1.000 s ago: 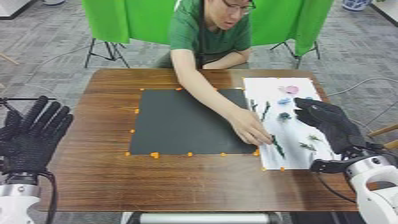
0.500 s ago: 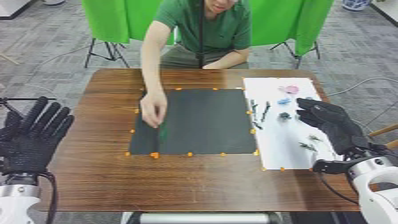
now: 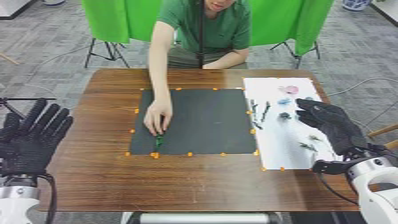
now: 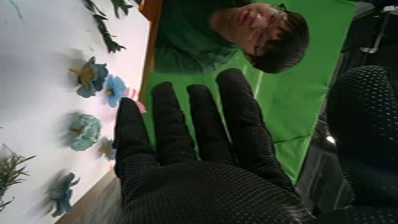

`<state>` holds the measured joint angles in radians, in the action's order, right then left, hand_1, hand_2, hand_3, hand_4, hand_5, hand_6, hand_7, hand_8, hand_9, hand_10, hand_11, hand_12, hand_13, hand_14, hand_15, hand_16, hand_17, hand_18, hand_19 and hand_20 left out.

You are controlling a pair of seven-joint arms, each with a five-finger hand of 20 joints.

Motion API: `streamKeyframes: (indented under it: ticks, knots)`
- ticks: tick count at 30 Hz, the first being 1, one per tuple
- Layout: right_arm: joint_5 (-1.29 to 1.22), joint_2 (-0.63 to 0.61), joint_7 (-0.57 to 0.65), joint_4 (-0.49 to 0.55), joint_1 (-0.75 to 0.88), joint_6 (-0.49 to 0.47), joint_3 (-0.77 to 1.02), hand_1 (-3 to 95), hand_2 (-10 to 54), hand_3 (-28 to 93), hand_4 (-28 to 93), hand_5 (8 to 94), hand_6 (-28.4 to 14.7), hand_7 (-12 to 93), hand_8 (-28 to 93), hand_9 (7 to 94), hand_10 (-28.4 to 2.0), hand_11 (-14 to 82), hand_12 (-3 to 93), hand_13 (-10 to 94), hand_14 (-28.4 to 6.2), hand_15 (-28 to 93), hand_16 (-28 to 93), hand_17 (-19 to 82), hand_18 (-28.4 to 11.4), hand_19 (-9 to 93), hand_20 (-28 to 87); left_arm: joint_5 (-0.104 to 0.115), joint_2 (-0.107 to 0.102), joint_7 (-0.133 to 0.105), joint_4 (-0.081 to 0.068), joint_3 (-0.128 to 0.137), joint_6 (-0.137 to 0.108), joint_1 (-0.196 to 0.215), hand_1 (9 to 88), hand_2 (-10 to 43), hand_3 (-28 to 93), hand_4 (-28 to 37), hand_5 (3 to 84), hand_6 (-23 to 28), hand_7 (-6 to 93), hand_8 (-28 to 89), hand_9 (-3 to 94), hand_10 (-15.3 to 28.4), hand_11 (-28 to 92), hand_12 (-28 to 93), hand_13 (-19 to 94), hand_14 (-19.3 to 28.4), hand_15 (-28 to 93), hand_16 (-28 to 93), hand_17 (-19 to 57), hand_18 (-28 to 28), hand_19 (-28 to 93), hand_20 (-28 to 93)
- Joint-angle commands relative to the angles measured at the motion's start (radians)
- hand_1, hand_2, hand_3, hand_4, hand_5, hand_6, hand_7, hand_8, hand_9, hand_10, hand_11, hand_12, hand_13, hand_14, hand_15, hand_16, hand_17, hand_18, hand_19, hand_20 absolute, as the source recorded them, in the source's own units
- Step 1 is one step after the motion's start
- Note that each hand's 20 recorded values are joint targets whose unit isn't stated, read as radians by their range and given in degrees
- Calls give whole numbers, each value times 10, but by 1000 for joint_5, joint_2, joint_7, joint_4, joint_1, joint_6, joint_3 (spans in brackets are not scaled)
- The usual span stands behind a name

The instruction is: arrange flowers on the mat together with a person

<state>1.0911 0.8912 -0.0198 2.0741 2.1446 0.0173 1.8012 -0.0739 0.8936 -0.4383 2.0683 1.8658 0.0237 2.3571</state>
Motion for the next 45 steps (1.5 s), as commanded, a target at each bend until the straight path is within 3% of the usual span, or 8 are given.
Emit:
streamKeyframes:
  ticks: [1,6,19,24,32,37,40,45]
  knots:
    - [19,2,-1,11,19,5,7,226,13,701,-201,439,-50,131,-95,363,-145,33,137,302,-145,80,217,125,-170,122,188,5,11,1,-2,-7,-9,6,263,113,698,-283,447,59,86,-90,403,140,142,77,285,138,249,-65,-19,117,238,114]
    - [18,1,-3,12,21,4,8,229,11,701,-200,438,-49,131,-95,360,-145,32,138,302,-145,80,217,124,-170,122,188,10,-3,-6,-3,-10,-10,8,264,113,698,-283,447,59,87,-90,403,139,142,77,286,139,249,-65,-19,117,238,113]
    - [34,-12,1,25,47,24,36,233,3,705,-202,436,-49,132,-96,358,-146,31,139,301,-146,80,220,124,-170,122,188,6,2,2,-5,-12,-6,4,264,112,699,-283,446,59,85,-89,402,140,141,78,286,138,248,-65,-21,118,240,115]
    - [168,-39,35,53,96,113,81,250,-19,709,-201,431,-50,134,-95,353,-148,31,140,301,-146,80,221,125,-170,123,189,10,0,-2,-2,-11,-6,12,264,111,700,-283,446,59,87,-89,402,140,141,78,286,138,249,-64,-22,119,242,115]
    - [331,-62,150,104,225,216,200,274,-48,713,-206,424,-54,143,-97,362,-159,34,147,317,-142,89,229,126,-172,146,193,18,4,-9,0,-8,-8,19,264,111,700,-283,446,59,86,-89,402,139,141,78,286,139,249,-65,-22,119,243,114]
    - [605,-99,384,115,210,262,135,281,-61,710,-209,428,-57,151,-100,391,-166,47,161,353,-140,111,242,131,-173,173,198,16,6,-11,1,-7,-9,21,264,111,698,-283,446,59,87,-89,402,139,141,78,286,139,250,-64,-23,119,242,114]
    - [814,-111,482,97,188,277,75,292,-86,707,-216,444,-58,168,-109,430,-169,122,197,411,-130,142,280,140,-174,217,202,22,8,-16,1,-9,-15,21,264,112,699,-283,446,59,87,-90,403,139,142,78,288,139,251,-64,-23,119,243,114]
    - [1066,-138,575,58,137,241,-23,304,-95,699,-256,477,-51,208,-127,452,-161,257,226,431,-116,318,258,153,-172,267,207,23,6,-16,-1,-17,-15,13,265,112,699,-283,446,60,87,-89,403,140,143,78,287,139,253,-64,-23,120,244,115]
